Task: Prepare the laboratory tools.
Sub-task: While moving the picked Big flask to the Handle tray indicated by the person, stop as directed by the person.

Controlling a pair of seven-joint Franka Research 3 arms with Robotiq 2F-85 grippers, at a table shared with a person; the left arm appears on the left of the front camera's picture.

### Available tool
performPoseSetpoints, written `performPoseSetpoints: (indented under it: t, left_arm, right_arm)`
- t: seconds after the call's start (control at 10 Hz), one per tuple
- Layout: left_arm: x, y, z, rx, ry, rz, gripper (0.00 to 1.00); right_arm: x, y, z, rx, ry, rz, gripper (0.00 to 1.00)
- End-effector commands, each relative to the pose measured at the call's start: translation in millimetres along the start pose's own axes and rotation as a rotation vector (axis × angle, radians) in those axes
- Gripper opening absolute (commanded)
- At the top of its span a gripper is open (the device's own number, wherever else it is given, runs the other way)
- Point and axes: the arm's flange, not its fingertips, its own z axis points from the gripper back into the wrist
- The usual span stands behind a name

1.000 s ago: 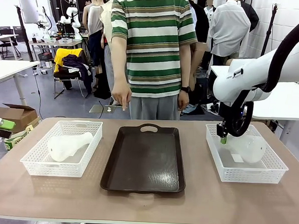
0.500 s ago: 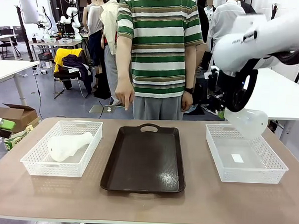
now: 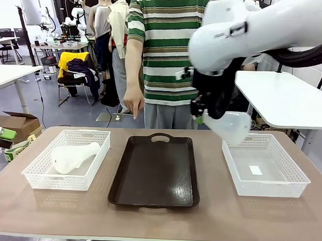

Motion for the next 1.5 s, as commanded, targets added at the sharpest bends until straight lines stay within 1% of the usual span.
performPoseSetpoints:
  t: [0.0,0.2,0.4,0.6,0.7,1.0,1.1,1.4]
  left_arm:
    - [0,3,1,-0.017,-0.023,-0.019,1.00]
    - [0,3,1,-0.017,-0.023,-0.019,1.00]
    - [0,3,1,-0.017,-0.023,-0.019,1.00]
    - [0,3,1,-0.017,-0.023,-0.019,1.00]
    - [0,3,1,-0.017,-0.023,-0.019,1.00]
    - [0,3,1,-0.017,-0.023,-0.019,1.00]
    - [0,3,1,-0.017,-0.023,-0.019,1.00]
    - [0,3,1,-0.017,-0.023,-0.019,1.00]
  right_arm:
    - [55,12,-19,-0.009,0.069,0.084,0.00]
    - [105,38,-44,0.006,0.143,0.163,0.00]
    - [147,55,-75,0.069,0.176,0.199,0.00]
    - [168,72,-103,0.083,0.219,0.223,0.00]
    - [171,73,-108,0.078,0.230,0.214,0.00]
    - [169,71,-103,0.074,0.207,0.189,0.00]
    - [156,79,-118,0.110,0.204,0.204,0.00]
    - [156,79,-118,0.110,0.204,0.204,0.00]
